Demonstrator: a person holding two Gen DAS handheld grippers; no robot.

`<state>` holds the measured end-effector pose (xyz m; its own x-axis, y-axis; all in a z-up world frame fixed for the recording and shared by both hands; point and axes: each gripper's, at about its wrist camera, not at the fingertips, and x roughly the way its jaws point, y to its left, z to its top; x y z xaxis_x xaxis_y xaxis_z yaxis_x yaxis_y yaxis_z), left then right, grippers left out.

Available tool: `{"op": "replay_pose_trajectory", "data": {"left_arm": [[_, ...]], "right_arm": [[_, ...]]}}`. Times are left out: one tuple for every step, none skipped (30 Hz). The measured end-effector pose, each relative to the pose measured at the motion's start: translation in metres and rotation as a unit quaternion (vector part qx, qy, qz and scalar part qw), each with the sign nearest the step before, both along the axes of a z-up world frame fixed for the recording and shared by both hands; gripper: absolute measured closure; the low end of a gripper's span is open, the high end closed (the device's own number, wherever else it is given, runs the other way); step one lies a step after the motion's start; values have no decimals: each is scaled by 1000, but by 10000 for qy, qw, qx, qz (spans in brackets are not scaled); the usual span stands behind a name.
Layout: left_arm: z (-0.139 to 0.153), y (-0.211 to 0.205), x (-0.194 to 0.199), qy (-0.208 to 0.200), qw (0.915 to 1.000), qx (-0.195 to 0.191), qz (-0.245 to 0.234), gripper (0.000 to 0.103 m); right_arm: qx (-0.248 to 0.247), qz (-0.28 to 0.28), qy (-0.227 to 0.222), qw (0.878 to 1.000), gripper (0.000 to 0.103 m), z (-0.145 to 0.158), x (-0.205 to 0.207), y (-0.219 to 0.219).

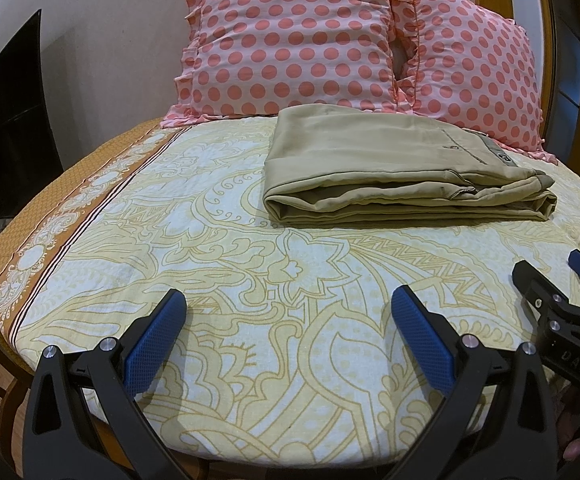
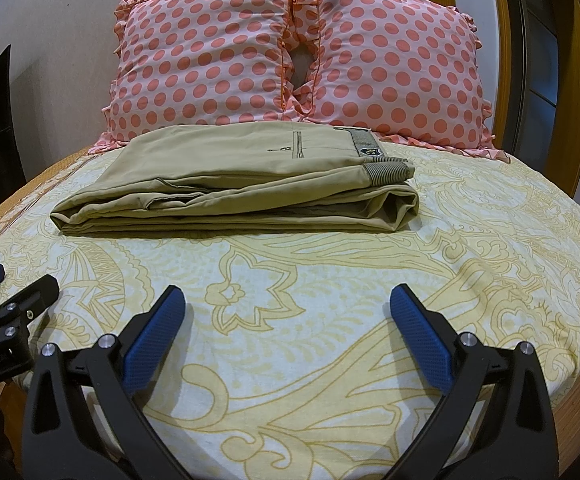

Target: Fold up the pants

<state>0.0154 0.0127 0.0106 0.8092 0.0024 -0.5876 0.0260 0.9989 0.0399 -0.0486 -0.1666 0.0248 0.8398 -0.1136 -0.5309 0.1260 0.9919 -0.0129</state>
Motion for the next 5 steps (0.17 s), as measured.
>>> {"op": "replay_pose_trajectory", "data": {"left_arm": [[0,0,0,-6,10000,1,-3,1],[0,0,0,-9,10000,-2,-1,1],[0,0,0,-9,10000,-2,-3,1],[0,0,0,-8,10000,-4,-6,1],[0,0,0,-10,10000,-5,-9,1]], "right_arm": [[-1,0,-2,10000,2,0,1,0],[-1,0,-2,10000,2,0,1,0],[1,-2,-2,10000,2,0,0,0],[1,-1,-1,10000,2,0,1,0],[-1,0,-2,10000,2,0,1,0]]}}
